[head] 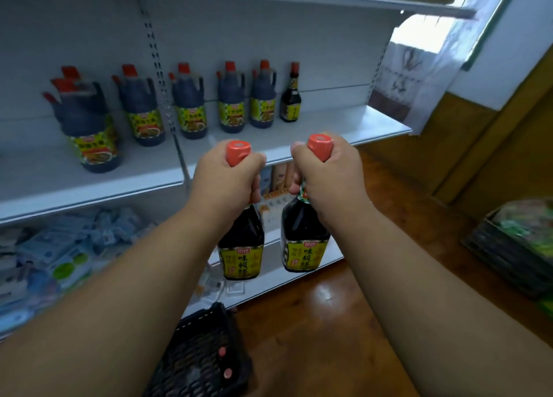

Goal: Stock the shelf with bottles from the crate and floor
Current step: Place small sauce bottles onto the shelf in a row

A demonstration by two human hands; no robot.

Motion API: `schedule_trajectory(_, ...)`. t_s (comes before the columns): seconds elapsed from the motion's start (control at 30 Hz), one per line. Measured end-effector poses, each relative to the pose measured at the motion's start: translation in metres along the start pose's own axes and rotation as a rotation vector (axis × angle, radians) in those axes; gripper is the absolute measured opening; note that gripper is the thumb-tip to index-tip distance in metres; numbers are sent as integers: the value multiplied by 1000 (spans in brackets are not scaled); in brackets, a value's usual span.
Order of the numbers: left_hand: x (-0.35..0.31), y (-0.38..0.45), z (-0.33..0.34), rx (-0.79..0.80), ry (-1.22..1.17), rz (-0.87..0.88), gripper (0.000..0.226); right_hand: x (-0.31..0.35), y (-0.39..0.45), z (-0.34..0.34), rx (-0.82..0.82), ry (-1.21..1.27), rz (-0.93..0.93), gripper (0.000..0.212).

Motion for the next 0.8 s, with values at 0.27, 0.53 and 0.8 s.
schedule_trajectory(0.27, -3, 33, 123, -17, 21, -20, 17, -41, 74, -97, 33, -52, 53, 16)
schedule_trajectory(0.53, 22, 127, 190, 17, 128, -6, 21, -87, 176, -124, 15, -113, 78, 15)
schedule_trajectory(0.8, 26, 228, 259, 61, 32, -16, 21, -111, 283, -159, -2, -72, 99, 14)
Point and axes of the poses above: each hand's wrist, its own y-axis towards the middle knuckle, its own z-axis out of the palm, x = y × z, the point moved 2 cm from there along y, towards the middle knuckle, and after that the axes turned 3 degrees about y, right-handed, at the moved point
